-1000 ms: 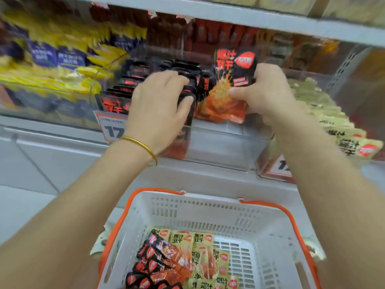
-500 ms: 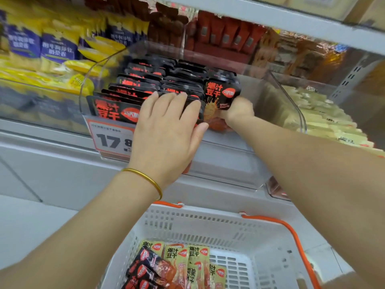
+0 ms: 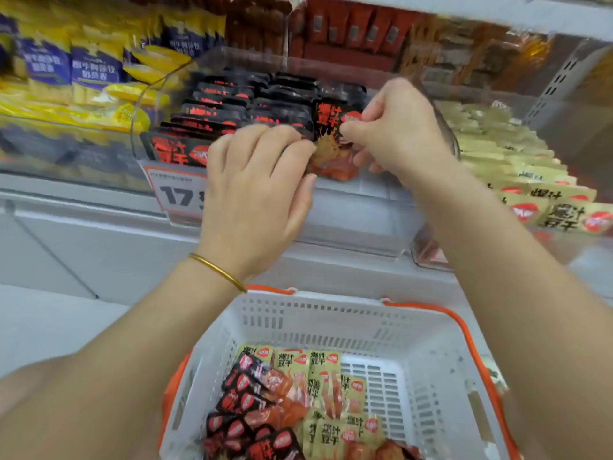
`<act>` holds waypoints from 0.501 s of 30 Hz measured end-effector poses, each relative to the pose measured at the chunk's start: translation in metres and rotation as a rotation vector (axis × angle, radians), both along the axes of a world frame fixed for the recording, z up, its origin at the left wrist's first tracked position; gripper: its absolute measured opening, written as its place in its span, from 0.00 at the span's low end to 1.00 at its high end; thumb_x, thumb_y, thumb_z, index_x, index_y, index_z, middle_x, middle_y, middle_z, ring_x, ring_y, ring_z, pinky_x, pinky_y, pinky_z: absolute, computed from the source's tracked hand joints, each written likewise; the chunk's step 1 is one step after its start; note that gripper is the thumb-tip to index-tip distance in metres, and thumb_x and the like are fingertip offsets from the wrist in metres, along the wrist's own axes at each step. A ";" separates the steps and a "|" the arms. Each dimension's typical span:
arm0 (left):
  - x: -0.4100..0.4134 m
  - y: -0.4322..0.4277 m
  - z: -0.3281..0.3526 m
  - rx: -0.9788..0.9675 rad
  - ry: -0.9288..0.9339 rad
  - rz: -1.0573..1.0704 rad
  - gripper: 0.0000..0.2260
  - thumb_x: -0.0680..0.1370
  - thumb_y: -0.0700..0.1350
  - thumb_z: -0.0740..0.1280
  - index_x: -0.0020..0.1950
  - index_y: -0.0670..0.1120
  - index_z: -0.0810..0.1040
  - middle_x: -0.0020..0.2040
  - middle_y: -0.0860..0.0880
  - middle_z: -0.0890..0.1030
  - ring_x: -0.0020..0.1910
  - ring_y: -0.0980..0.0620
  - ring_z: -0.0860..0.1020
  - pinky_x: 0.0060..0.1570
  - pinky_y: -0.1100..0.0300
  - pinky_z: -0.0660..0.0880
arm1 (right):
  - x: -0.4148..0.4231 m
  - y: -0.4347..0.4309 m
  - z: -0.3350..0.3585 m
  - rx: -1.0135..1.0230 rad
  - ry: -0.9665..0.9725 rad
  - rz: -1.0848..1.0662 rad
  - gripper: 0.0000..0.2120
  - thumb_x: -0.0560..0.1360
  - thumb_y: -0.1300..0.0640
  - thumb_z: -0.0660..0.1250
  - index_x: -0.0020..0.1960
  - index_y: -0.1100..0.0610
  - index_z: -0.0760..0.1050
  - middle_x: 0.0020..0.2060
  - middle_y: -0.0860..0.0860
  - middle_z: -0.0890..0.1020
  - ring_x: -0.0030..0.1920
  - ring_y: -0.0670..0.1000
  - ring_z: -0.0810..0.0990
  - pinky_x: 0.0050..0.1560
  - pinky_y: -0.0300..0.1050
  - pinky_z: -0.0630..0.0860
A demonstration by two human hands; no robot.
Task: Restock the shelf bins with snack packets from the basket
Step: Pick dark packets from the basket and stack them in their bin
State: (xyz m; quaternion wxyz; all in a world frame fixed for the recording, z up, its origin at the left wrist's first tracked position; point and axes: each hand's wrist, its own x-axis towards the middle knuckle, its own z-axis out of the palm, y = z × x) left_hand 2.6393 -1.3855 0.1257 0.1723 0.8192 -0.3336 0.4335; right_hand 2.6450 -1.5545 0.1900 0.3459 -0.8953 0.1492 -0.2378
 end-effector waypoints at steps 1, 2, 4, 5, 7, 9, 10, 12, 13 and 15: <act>-0.009 0.003 0.000 -0.009 0.015 -0.029 0.12 0.78 0.46 0.60 0.56 0.43 0.78 0.56 0.45 0.79 0.55 0.42 0.73 0.53 0.48 0.65 | -0.027 0.009 -0.002 0.029 -0.046 0.057 0.08 0.72 0.57 0.69 0.42 0.55 0.69 0.34 0.54 0.81 0.27 0.51 0.81 0.24 0.42 0.74; -0.018 0.006 -0.004 0.001 0.067 -0.082 0.12 0.78 0.45 0.60 0.55 0.42 0.78 0.54 0.45 0.79 0.52 0.41 0.74 0.50 0.48 0.66 | -0.052 0.017 -0.016 0.072 -0.053 0.101 0.09 0.72 0.59 0.68 0.40 0.53 0.67 0.32 0.53 0.80 0.25 0.50 0.80 0.21 0.40 0.70; -0.031 0.013 -0.022 0.098 0.221 -0.165 0.12 0.78 0.45 0.58 0.52 0.41 0.78 0.49 0.43 0.79 0.48 0.39 0.75 0.46 0.45 0.70 | -0.092 0.028 -0.072 0.124 0.103 0.178 0.12 0.73 0.60 0.68 0.37 0.51 0.65 0.30 0.51 0.78 0.24 0.51 0.79 0.22 0.40 0.69; -0.036 0.017 -0.034 0.188 0.309 -0.166 0.13 0.78 0.46 0.56 0.51 0.41 0.78 0.47 0.43 0.79 0.47 0.39 0.75 0.45 0.44 0.71 | -0.106 0.036 -0.106 0.128 0.272 0.241 0.11 0.73 0.60 0.67 0.37 0.51 0.66 0.30 0.51 0.79 0.25 0.51 0.80 0.24 0.41 0.70; -0.044 0.025 -0.056 0.383 0.519 -0.121 0.17 0.77 0.49 0.53 0.51 0.42 0.78 0.48 0.43 0.79 0.49 0.39 0.74 0.48 0.44 0.72 | -0.120 0.047 -0.180 0.127 0.643 0.382 0.08 0.74 0.59 0.67 0.39 0.53 0.70 0.34 0.53 0.80 0.34 0.55 0.83 0.28 0.42 0.71; -0.054 0.030 -0.074 0.504 0.733 -0.049 0.15 0.78 0.48 0.56 0.57 0.44 0.78 0.53 0.44 0.79 0.56 0.41 0.72 0.55 0.47 0.70 | -0.131 0.054 -0.243 0.046 0.893 0.517 0.05 0.76 0.56 0.66 0.46 0.58 0.75 0.46 0.56 0.81 0.49 0.56 0.82 0.37 0.43 0.72; -0.057 0.032 -0.080 0.526 0.803 -0.026 0.13 0.79 0.47 0.58 0.58 0.45 0.77 0.56 0.45 0.79 0.58 0.43 0.71 0.58 0.49 0.70 | -0.139 0.059 -0.267 0.013 0.956 0.581 0.09 0.77 0.54 0.66 0.51 0.59 0.76 0.51 0.56 0.80 0.53 0.56 0.79 0.43 0.46 0.73; -0.062 0.030 -0.086 0.550 0.865 0.003 0.12 0.79 0.46 0.59 0.60 0.48 0.77 0.59 0.46 0.78 0.61 0.44 0.71 0.59 0.50 0.70 | -0.155 0.070 -0.302 0.034 1.021 0.668 0.16 0.77 0.50 0.65 0.58 0.60 0.75 0.55 0.56 0.79 0.56 0.56 0.77 0.53 0.48 0.73; -0.063 0.028 -0.087 0.550 0.872 0.008 0.12 0.79 0.47 0.59 0.60 0.48 0.76 0.59 0.46 0.78 0.61 0.44 0.71 0.58 0.52 0.70 | -0.162 0.075 -0.315 0.039 1.026 0.691 0.17 0.77 0.49 0.65 0.59 0.60 0.75 0.55 0.56 0.79 0.55 0.56 0.77 0.53 0.49 0.74; -0.061 0.022 -0.088 0.544 0.888 0.015 0.13 0.80 0.47 0.58 0.61 0.48 0.76 0.60 0.47 0.77 0.62 0.46 0.70 0.58 0.54 0.70 | -0.171 0.082 -0.330 -0.014 1.032 0.694 0.16 0.78 0.51 0.65 0.59 0.61 0.74 0.53 0.56 0.79 0.52 0.57 0.78 0.49 0.48 0.74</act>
